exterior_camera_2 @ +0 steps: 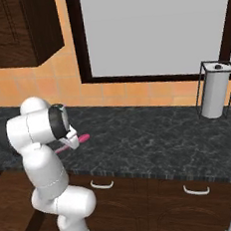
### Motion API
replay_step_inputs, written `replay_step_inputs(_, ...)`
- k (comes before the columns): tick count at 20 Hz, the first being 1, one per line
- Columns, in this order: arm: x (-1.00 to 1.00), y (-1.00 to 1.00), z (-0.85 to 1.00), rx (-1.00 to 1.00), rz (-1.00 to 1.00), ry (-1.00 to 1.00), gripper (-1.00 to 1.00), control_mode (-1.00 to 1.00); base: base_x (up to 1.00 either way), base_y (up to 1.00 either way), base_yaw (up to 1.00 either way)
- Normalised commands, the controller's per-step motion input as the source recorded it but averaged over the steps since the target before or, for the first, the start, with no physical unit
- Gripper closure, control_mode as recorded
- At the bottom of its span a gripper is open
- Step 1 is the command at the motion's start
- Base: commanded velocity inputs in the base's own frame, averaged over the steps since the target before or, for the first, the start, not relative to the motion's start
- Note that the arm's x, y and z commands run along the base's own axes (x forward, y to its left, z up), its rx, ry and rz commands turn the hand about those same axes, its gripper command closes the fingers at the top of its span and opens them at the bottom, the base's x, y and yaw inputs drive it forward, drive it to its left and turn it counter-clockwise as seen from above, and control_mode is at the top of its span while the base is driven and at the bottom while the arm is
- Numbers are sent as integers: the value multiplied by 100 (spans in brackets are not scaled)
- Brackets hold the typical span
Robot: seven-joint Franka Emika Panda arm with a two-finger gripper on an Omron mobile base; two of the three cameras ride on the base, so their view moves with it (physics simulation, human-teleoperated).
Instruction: Pick the tongs from the drawer and place it on the counter.
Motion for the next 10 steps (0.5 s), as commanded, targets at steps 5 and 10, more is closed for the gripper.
replay_step_inputs(5,-43,-55,62,8,0,-9,-100,-100,0,0,0)
replay_step_inputs(10,-74,-81,55,3,-1,0,-100,-100,0,0,0)
